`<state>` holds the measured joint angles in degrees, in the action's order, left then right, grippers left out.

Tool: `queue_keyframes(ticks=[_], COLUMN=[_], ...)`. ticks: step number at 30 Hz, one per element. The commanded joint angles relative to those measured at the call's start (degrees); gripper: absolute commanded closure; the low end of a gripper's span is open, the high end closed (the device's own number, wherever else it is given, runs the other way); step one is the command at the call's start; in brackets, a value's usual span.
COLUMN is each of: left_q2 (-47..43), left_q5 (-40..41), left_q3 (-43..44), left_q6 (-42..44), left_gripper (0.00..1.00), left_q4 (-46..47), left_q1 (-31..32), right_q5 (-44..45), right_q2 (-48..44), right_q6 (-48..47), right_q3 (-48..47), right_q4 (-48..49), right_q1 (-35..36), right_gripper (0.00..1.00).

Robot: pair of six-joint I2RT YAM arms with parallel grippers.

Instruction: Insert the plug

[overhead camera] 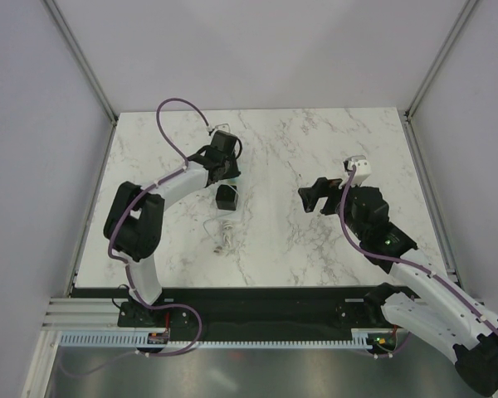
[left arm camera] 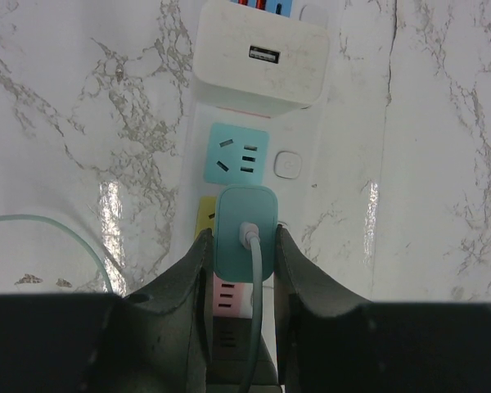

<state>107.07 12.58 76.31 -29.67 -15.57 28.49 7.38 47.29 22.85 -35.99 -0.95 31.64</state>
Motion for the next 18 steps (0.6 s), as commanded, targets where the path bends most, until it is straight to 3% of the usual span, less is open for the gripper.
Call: queue_keyframes(ticks=[1, 18], left_q2=[2.9, 6.9], left_q5=[-0.3, -2.1], left_q3=[-4.1, -6.4], left_q6=[-3.8, -6.0], left_gripper=[0.98, 0.98], left_q4=[-1.3, -2.9], left_q1=[1.7, 3.0], right_q5=[0.4, -1.8], right_q2=[-0.6, -0.7], right_q6=[-0.2, 0.4], right_q3=[0.5, 0.7], right_q4=[1.2, -0.2], right_q1=[-0.3, -0.4], right_gripper=[0.02, 0.02])
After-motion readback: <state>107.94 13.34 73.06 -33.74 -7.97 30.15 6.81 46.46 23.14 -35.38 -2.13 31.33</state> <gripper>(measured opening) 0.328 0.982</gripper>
